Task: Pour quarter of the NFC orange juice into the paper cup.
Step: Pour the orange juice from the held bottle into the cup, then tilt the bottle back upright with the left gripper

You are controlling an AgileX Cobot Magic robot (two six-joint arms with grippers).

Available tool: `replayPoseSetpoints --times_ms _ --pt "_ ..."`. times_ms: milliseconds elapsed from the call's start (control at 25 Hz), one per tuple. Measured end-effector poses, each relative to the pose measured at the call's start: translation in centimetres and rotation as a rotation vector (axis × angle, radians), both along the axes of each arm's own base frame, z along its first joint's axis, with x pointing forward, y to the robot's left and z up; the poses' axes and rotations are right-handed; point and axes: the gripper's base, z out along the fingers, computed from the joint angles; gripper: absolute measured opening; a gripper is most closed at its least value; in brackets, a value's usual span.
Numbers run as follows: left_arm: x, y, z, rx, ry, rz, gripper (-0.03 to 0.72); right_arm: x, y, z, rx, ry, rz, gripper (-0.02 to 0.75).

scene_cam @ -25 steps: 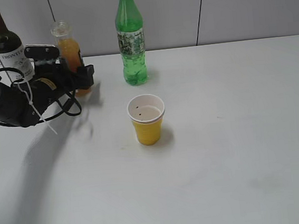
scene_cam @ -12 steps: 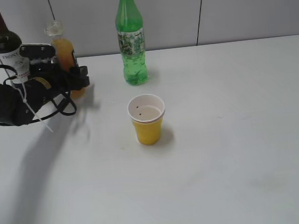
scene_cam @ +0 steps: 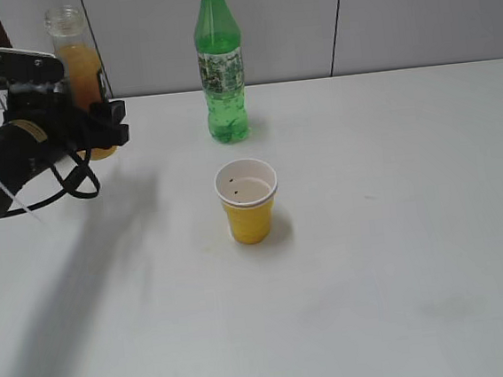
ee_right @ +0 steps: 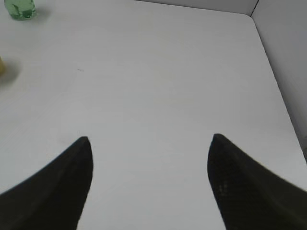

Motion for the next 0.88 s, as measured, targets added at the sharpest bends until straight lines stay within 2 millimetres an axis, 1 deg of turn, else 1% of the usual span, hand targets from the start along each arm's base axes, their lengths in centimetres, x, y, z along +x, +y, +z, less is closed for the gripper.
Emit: replayPoseSetpoints --times_ms 160,240,440,600,680,880 --pt "-3.2 -0.3 1.4 0.025 0.003 0.012 0.443 0.0 0.0 0.0 0.0 0.0 0.0 0.592" --pt "-4.7 -0.5 1.8 0.033 0.012 0.018 0.443 0.0 0.0 0.0 0.0 0.0 0.0 0.592" --pt "-8.1 -2.5 2.7 0.142 0.019 0.044 0.443 0.0 0.0 0.0 0.0 -0.001 0.0 0.591" --pt "-9.5 -4.0 2.7 0.237 0.035 0.069 0.443 0.0 0.0 0.0 0.0 -0.001 0.0 0.591" --pt "-9.9 -4.5 2.6 0.272 0.044 0.065 0.443 0.0 0.0 0.0 0.0 -0.001 0.0 0.591" --pt "-10.1 -4.5 2.5 0.389 0.056 0.065 0.443 0.0 0.0 0.0 0.0 -0.001 0.0 0.591"
